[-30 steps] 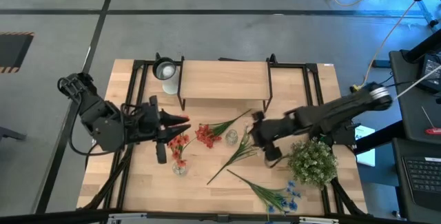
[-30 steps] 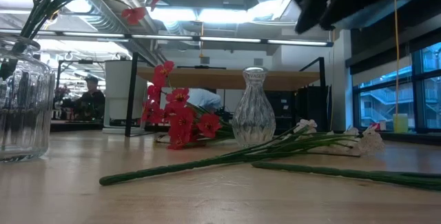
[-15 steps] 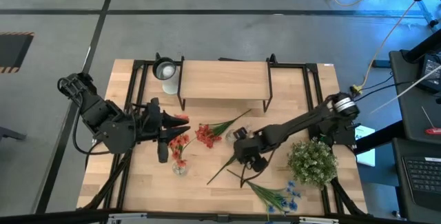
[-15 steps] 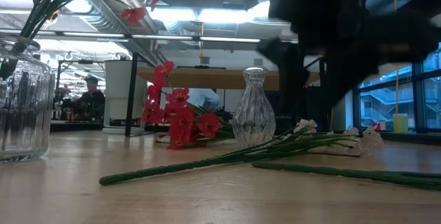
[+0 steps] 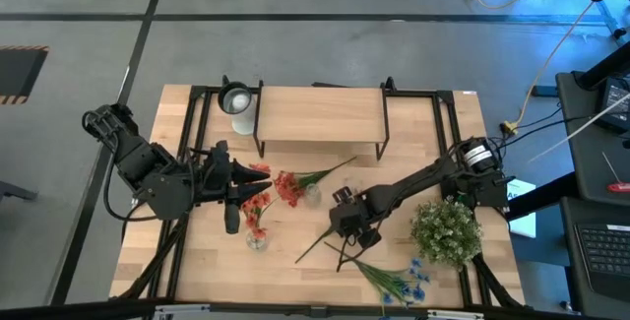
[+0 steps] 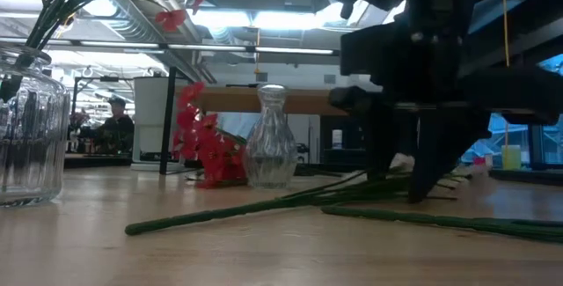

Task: Pick and place flowers into a vace then onto a shelf
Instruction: Put the white flowers into the left transparent vase

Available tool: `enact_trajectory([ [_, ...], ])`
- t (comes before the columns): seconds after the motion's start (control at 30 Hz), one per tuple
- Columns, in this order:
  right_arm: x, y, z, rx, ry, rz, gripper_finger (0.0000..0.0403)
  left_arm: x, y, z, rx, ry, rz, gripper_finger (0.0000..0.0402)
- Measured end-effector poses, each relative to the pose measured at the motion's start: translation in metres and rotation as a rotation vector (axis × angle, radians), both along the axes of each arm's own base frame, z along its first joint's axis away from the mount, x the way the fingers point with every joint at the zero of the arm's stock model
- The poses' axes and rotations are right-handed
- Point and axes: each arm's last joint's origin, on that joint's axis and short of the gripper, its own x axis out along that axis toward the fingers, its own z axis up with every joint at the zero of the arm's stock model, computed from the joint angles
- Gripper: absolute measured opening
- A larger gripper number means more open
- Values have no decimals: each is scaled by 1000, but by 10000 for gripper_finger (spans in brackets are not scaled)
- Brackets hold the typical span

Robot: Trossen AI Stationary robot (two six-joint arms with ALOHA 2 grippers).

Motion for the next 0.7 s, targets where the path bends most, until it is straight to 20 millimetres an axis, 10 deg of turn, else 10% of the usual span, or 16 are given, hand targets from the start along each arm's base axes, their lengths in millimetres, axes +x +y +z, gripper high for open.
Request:
enact_trajectory([
  [0.47,-6,-2,5,-7,25,-53,17,0,0,0,21,6,-6,77],
  [0.7,-21,-9,57,-140,57,-98,13,2,2,0,-16,-5,13,86],
])
